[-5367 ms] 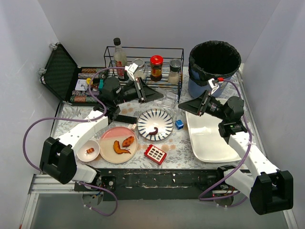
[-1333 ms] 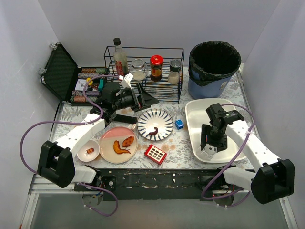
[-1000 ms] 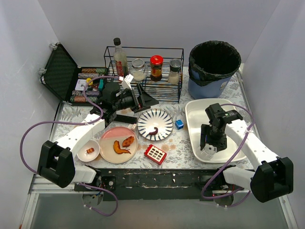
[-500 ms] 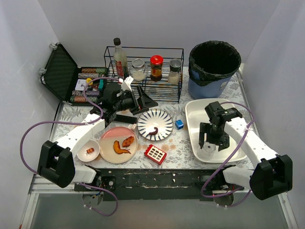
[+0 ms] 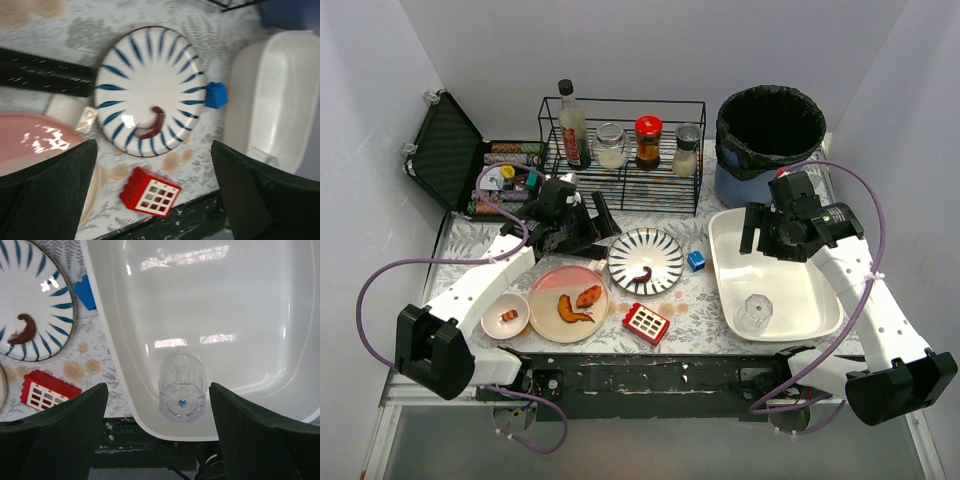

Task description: Clear the kitchen counter

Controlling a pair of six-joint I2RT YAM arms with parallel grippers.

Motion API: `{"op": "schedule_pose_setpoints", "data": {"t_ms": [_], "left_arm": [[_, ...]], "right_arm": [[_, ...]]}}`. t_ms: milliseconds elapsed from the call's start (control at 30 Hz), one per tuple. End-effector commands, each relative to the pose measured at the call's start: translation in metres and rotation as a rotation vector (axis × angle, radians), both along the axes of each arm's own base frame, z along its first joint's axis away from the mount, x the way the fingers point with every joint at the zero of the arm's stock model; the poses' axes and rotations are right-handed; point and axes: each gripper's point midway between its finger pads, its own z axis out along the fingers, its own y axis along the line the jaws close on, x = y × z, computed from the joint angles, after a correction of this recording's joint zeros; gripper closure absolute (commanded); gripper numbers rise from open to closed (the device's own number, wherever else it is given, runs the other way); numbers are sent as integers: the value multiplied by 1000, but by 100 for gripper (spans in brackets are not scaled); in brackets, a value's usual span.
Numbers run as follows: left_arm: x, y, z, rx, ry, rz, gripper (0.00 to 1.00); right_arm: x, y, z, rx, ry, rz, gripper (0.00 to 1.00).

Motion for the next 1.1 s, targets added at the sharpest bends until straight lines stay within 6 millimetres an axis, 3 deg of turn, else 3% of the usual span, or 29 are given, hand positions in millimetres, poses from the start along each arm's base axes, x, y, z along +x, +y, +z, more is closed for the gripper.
{"op": "schedule_pose_setpoints", "data": {"t_ms": [0,100,233,400,467,567,667,867,900,1067], "left_arm": [[-13,69,-25,306,73,206,2],[-21,102,-25,430,112,338,2],[-29,143,-10,564,120,527,2],[-52,187,-5,734,216,790,2],[-53,193,-12,791,256,792,2],[-60,205,-27,706,378,850,2],[-53,214,-24,576,363,884,2],[-54,265,-5,480,342,1077,2],[-56,279,-5,469,351,1124,2],[-73,310,-27,416,444,1233,2]], "right_arm": [[15,23,21,103,-92,83,9],[15,31,18,145,-97,100,9],[16,36,13,167,-99,112,9],[22,39,9,165,-94,135,9],[26,43,7,171,-95,153,9],[28,53,7,206,-85,196,9],[32,55,7,208,-91,211,9],[33,60,3,218,-90,241,9],[34,60,1,221,-86,243,9],[37,64,1,228,-86,260,9]]}}
